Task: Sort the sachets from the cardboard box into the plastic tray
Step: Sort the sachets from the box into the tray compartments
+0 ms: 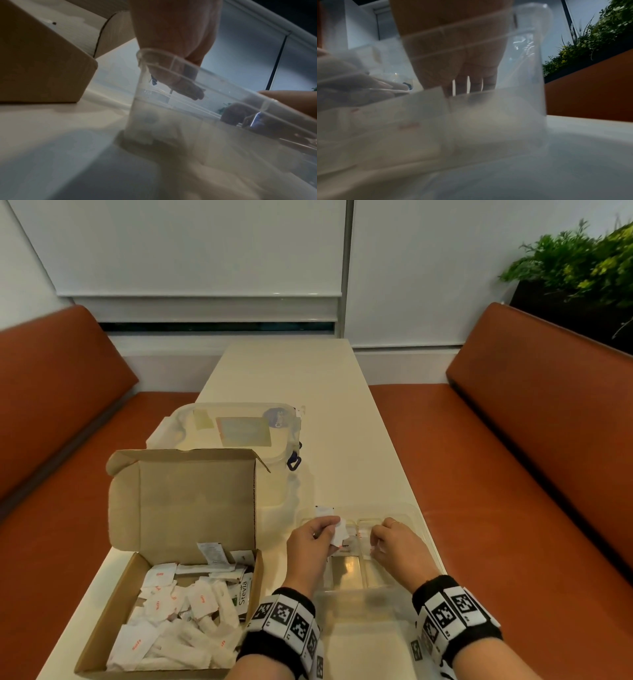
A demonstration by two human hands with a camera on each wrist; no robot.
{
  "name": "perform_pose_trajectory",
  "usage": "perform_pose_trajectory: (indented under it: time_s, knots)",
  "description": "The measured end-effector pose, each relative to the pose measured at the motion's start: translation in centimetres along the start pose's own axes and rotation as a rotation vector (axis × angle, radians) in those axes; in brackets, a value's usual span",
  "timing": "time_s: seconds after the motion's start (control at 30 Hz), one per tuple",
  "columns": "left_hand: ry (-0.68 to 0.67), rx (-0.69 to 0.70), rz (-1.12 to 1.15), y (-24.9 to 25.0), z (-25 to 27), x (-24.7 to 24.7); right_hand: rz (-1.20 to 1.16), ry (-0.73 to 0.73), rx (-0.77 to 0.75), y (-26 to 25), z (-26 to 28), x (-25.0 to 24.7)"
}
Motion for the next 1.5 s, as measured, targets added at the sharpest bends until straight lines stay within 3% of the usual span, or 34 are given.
perform_pose_trajectory:
  time_s: [0.3,0.4,0.53,0.67,1.13,1.33,1.5]
  knots:
    - [-0.017,-0.002,-0.013,0.0,0.1,0.0,-0.008,-0.005,0.062,-0.3,-0.1,-0.2]
    - [-0.031,0.009,0.01,0.1,0.1,0.0,-0.036,0.06,0.07,-0.3,-0.2,-0.5]
    - [-0.038,0.011,0.052,0.3,0.0,0.2,-0.438,0.193,0.122,-1.5,-0.4,-2.0]
    - [-0.046,0.017,0.068,0.6,0.1,0.4,-0.867,0.082,0.191,-2.5,-0.6,-2.7]
    - [-0.015,-0.056,0.152,0.8,-0.4,1.3,-1.522,0.146,0.423,-1.6,0.3,-1.6]
    - [-0.021,-0.056,0.084,0.7,-0.6,1.6,-1.546,0.124,0.403,-1.2,0.5,-1.3]
    - [-0.063,-0.055,-0.028,1.1,-0.7,1.6,-1.037,0.095,0.234,-0.5,-0.2,-2.3]
Point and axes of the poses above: each hand's wrist, its own z-axis away from the middle knuckle, its own x-axis out of the palm, y = z × x, the point moved 2 cm from there along -z, towards the middle knuckle, and after that the axes turned 11 degrees about z, right-handed, at the moved point
